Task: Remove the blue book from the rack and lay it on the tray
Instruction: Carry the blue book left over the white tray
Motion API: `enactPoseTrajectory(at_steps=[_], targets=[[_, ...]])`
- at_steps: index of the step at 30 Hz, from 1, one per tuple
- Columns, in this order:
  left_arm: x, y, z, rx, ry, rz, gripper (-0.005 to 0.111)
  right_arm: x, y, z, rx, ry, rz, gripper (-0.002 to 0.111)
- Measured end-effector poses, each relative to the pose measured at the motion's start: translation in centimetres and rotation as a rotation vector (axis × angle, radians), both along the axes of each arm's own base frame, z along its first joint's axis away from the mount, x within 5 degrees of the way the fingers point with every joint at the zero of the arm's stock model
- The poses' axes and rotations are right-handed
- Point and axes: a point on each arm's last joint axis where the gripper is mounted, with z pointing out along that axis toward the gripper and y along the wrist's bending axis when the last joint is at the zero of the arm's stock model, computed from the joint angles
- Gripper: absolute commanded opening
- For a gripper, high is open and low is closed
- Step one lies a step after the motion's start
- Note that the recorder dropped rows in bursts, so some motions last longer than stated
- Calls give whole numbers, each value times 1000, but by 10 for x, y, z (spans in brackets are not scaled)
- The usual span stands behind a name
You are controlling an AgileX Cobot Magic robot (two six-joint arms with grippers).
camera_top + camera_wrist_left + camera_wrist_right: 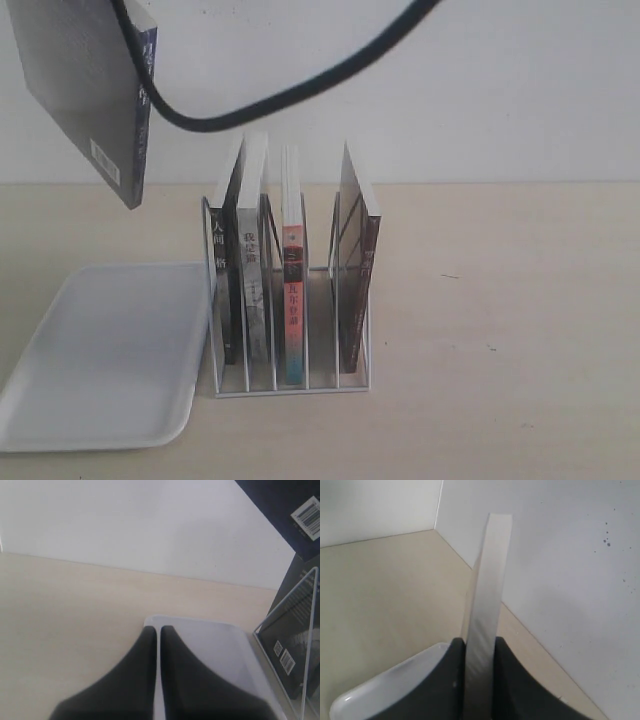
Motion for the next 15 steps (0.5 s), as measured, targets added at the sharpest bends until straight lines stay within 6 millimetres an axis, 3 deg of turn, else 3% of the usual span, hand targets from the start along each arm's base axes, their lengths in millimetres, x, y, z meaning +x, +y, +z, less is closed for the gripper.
enactPoseTrajectory(at_steps=[5,15], targets=[[0,0,0,0,0,0,4,7,12,-19,-105,-47,40,0],[0,0,0,0,0,0,4,25,46,-76,-336,-139,153,0]])
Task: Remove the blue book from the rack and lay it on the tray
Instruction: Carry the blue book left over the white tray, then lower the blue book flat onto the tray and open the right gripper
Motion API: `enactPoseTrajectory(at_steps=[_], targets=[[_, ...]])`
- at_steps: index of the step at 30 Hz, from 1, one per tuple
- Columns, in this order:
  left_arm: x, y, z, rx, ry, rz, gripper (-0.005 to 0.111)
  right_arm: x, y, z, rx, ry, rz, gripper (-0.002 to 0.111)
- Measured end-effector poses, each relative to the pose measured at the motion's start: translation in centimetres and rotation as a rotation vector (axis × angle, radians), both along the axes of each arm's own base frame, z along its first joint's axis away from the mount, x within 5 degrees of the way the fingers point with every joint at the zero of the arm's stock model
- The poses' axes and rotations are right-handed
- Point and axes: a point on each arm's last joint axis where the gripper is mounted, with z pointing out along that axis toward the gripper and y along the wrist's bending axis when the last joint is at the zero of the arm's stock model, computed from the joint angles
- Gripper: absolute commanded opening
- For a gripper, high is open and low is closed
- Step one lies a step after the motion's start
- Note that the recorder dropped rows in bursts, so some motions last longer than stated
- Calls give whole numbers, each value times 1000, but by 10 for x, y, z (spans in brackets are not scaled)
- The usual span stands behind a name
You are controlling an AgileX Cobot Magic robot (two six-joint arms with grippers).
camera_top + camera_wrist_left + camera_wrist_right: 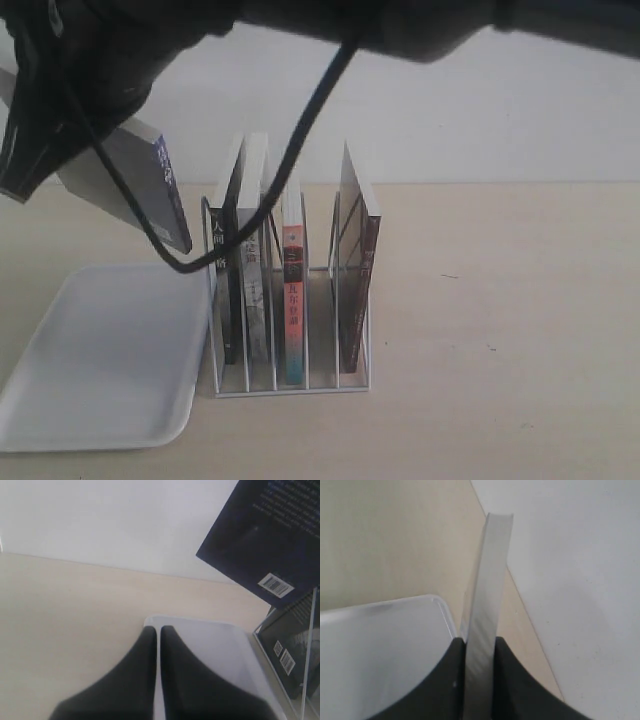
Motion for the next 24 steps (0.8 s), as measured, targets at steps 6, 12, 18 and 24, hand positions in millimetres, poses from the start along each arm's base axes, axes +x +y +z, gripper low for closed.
enactPoseTrajectory(at_steps=[6,12,18,24], targets=[[0,0,0,0,0,0,4,6,17,-19,-3,-55,62,0],[0,0,0,0,0,0,4,11,26,-40,-70,-85,103,0],[0,0,0,0,0,0,4,18,38,-73,-160,-104,152,0],[0,0,0,0,0,0,4,24,52,-107,-215,-138,208,0]])
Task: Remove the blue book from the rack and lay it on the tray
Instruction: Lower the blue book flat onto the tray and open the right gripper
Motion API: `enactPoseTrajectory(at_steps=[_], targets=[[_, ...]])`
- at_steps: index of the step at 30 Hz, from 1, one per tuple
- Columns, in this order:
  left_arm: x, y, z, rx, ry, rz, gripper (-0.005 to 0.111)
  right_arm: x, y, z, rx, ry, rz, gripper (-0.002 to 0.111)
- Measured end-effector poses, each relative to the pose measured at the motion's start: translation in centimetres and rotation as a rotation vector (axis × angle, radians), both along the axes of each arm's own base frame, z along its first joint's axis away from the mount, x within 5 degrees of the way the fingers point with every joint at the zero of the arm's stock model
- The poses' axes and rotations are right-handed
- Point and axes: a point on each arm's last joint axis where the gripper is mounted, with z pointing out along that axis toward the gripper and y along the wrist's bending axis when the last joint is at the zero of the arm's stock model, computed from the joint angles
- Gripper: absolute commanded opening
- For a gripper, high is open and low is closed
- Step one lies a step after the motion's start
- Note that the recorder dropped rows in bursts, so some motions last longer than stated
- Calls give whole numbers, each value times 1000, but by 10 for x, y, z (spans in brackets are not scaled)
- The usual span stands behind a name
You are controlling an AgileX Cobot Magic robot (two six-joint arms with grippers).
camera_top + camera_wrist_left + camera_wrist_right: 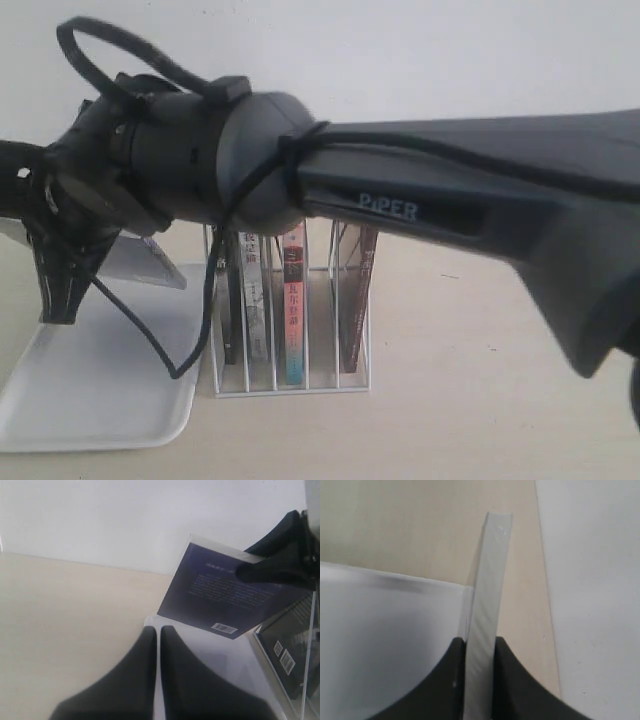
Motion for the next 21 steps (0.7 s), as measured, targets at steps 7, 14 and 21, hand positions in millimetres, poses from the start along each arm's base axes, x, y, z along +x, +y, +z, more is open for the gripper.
enactPoseTrajectory(at_steps=[7,14,21], targets=[[0,0,0,0,0,0,4,5,9,-27,-34,-44,39,0],[0,0,0,0,0,0,4,8,11,-37,-80,-98,66,0],[0,0,0,0,0,0,4,9,10,-41,-120,-102,61,0]])
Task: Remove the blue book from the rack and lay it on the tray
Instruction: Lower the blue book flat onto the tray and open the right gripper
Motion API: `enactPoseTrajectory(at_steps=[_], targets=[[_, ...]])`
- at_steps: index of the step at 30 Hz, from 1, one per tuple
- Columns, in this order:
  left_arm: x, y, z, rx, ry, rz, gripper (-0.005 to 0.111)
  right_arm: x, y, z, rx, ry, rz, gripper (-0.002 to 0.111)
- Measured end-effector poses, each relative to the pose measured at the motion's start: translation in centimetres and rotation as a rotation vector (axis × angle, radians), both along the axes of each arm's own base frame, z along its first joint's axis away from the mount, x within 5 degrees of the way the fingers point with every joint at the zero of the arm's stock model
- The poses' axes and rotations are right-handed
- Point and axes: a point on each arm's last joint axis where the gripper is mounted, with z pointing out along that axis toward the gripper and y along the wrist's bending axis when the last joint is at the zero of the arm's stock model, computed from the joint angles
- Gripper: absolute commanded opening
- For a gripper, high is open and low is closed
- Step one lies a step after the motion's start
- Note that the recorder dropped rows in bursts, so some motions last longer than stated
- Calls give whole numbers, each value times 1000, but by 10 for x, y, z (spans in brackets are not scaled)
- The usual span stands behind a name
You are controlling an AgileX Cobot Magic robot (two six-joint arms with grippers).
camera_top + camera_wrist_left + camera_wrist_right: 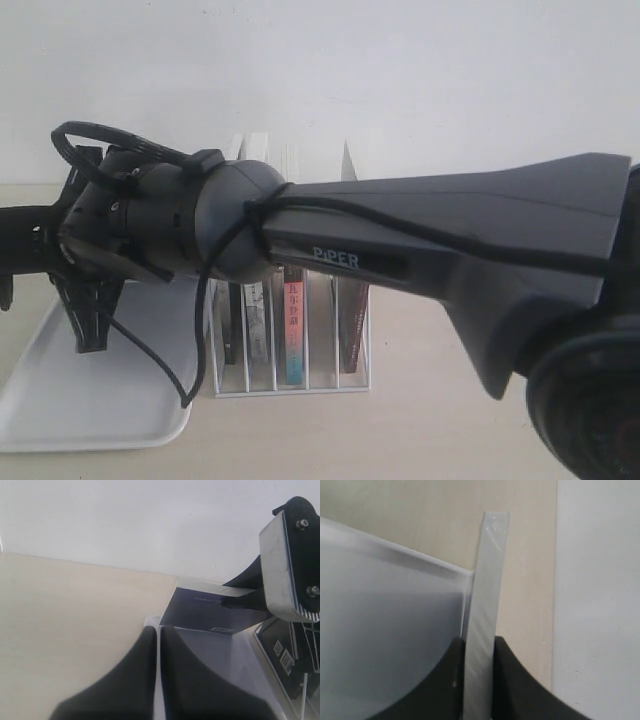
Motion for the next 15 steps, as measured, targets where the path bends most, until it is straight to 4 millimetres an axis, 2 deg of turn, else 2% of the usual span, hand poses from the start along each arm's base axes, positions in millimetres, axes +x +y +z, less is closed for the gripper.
enactPoseTrajectory(at_steps=[15], targets=[[0,0,0,0,0,0,4,-1,-1,-4,1,44,-20,0]])
